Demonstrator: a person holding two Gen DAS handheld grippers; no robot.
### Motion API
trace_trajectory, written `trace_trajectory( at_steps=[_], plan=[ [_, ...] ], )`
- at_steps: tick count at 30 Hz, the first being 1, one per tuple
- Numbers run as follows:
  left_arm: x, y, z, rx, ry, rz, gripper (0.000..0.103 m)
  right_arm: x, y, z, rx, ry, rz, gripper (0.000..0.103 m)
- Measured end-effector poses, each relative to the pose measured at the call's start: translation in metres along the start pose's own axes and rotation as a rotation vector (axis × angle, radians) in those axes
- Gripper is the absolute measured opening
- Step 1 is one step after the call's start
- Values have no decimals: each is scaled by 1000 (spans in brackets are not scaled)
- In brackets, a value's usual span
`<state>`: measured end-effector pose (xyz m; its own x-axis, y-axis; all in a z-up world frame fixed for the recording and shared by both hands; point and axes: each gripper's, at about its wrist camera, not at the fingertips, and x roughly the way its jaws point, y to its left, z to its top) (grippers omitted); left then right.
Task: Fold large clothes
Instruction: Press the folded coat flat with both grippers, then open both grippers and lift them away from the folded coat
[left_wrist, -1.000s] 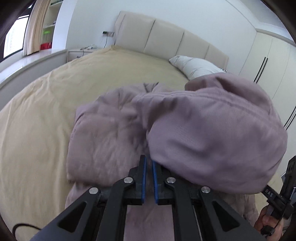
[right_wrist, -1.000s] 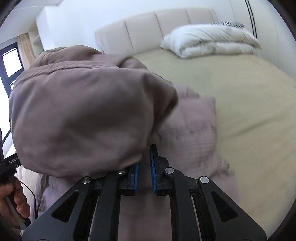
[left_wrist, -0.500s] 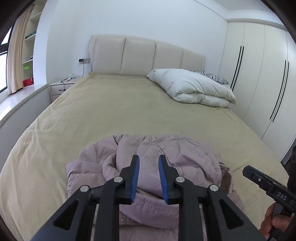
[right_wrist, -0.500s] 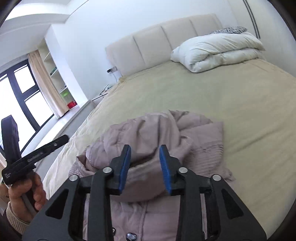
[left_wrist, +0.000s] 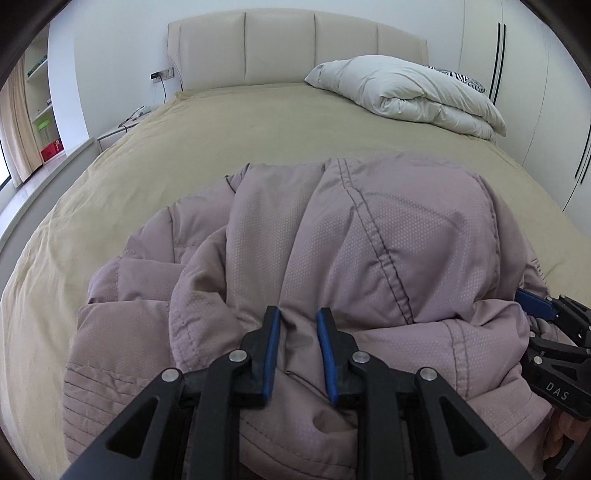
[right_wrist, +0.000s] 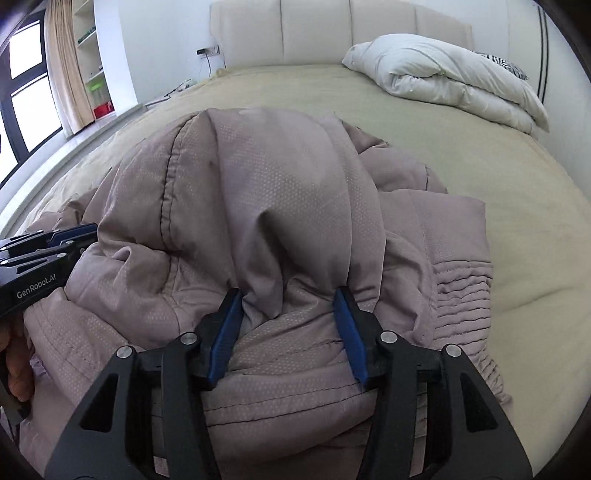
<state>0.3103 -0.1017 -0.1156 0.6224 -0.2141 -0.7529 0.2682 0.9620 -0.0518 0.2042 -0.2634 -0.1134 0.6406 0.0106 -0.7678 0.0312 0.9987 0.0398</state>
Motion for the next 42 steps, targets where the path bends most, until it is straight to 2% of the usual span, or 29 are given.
trace_trajectory(
  at_steps=[2, 5, 6, 10, 12, 14, 16, 17, 19, 23, 33, 38, 40, 42],
  plan=[
    [-22, 4, 8, -18, -47, -1, 24, -20, -4, 18, 57, 4, 41, 49],
    [-50, 6, 27, -21, -134, 0, 25, -73, -26, 52, 158, -172, 73, 51],
    [-52, 5, 38, -19, -145, -12, 25, -75, -27, 66, 159, -194, 78, 51],
    [-36, -7, 80, 32, -170, 6, 25, -49, -19, 116, 108, -156, 103, 51],
    [-5, -8, 94, 29, -121, 4, 25, -23, -16, 138, 111, -100, 105, 50],
    [31, -7, 98, 24, -27, -6, 25, 15, -17, 154, 108, -28, 112, 45],
    [68, -4, 92, 2, 59, -9, 25, 62, -23, 155, 149, 69, 116, 44],
    [79, 0, 89, -16, 67, -18, 26, 83, -27, 152, 164, 110, 107, 42],
    [89, 3, 85, -37, 62, -25, 27, 112, -35, 143, 193, 121, 123, 42],
    [105, -4, 81, -10, 52, -1, 27, 138, -36, 141, 184, 113, 113, 41],
    [124, -1, 81, -25, 91, 0, 27, 171, -5, 151, 47, 161, -51, 41],
    [125, 3, 80, -55, 82, -26, 26, 178, 4, 153, 54, 143, -44, 41],
    [118, 11, 79, -94, 67, -66, 26, 165, -5, 141, 63, 126, -36, 42],
    [103, 25, 78, -169, 71, -124, 26, 151, -12, 139, 83, 115, 9, 43]
  ],
)
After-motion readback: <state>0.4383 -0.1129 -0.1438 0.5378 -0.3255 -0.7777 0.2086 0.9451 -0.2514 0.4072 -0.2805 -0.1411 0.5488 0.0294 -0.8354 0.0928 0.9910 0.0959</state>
